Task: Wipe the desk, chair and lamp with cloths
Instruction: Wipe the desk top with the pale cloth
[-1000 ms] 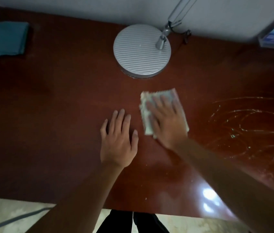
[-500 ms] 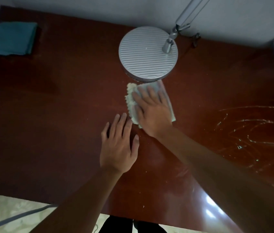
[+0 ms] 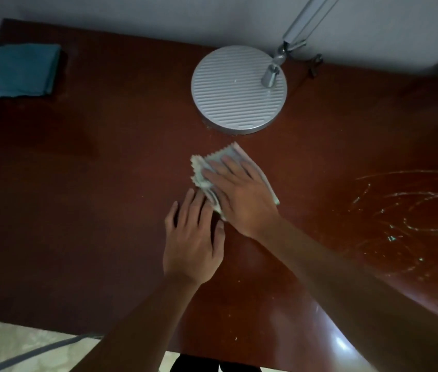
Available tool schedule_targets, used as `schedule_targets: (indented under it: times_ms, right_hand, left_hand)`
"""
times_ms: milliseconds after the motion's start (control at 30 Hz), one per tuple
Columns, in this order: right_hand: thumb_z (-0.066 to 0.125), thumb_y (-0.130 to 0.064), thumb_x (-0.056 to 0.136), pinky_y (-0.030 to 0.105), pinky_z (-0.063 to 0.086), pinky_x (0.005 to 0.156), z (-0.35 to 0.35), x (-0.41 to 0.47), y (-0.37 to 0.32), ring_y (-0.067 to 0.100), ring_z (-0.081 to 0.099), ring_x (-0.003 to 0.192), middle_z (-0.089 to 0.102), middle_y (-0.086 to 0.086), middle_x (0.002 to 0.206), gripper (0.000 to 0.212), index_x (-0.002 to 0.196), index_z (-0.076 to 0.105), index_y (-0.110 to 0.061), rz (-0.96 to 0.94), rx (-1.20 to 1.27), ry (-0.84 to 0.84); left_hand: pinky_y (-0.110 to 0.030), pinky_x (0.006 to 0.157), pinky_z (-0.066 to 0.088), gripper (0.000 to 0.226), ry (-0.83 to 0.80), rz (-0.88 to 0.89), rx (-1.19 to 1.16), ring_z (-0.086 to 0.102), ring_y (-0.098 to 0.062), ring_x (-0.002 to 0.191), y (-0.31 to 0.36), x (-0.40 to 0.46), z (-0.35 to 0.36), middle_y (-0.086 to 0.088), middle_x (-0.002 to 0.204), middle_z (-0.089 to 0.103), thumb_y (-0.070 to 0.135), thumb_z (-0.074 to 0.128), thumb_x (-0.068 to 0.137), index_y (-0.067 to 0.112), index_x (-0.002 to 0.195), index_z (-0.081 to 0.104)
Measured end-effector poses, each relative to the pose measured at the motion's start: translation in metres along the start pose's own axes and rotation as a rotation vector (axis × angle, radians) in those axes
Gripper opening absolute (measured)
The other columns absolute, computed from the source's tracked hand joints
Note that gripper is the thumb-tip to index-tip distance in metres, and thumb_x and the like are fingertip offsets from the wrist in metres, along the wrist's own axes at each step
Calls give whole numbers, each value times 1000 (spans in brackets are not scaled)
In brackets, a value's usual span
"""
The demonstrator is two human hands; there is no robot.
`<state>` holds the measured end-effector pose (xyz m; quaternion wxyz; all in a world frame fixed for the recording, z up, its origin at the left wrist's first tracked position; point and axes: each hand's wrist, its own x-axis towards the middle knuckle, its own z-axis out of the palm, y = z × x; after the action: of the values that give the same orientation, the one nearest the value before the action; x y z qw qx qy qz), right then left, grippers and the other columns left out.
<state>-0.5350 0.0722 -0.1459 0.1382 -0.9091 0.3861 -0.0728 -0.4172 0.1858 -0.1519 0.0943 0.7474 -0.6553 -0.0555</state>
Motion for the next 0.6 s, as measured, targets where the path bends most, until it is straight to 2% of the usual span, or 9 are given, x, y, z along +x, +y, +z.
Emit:
schedule_targets:
  times_ms: [67, 167, 300, 400, 467, 600]
  right_hand:
    - [44, -26, 102, 50, 27, 118, -7, -48, 15, 23, 34, 146, 46, -1, 153, 43, 144, 52, -20, 55, -13, 49]
    - [41, -25, 103, 54, 19, 121, -25, -69, 57, 28, 35, 146, 47, 3, 152, 44, 145, 50, -16, 88, -101, 69]
    - [30, -31, 106, 47, 6, 124, -52, -8, 123, 28, 32, 146, 43, 6, 155, 48, 151, 41, -18, 385, -243, 41]
    - [28, -35, 106, 41, 0, 124, -54, 24, 126, 24, 26, 148, 36, 3, 159, 49, 152, 38, -24, 545, -213, 99]
    - [30, -35, 105, 42, 2, 124, -44, 6, 101, 25, 29, 148, 40, 3, 157, 48, 150, 42, -25, 524, -203, 112]
    - [35, -34, 105, 50, 16, 122, -32, -60, 69, 27, 30, 148, 44, 3, 154, 46, 147, 48, -23, 322, -96, 80]
  left_hand:
    - [-51, 115, 27, 51, 9, -3, -8, 35, -27, 144, 0, 0, 0, -11, 150, 46, 37, 34, 99, 8, 138, 51]
    - [-51, 116, 27, 53, -11, -14, -7, 33, -26, 145, 0, 0, -1, -10, 152, 43, 38, 33, 100, 8, 140, 50]
    - [-50, 117, 25, 54, -39, -16, -2, 31, -26, 146, 0, 0, -1, -10, 154, 42, 39, 32, 101, 9, 142, 48]
    - [-49, 118, 23, 54, -42, -16, 11, 30, -25, 147, -1, 0, 1, -10, 154, 41, 40, 32, 101, 10, 143, 46]
    - [-49, 118, 23, 53, -32, -9, 14, 30, -25, 147, -2, -1, 2, -10, 154, 41, 39, 33, 100, 9, 143, 46]
    - [-50, 118, 24, 53, -16, -14, 9, 31, -26, 146, -1, 0, 1, -10, 153, 42, 39, 33, 100, 9, 142, 47]
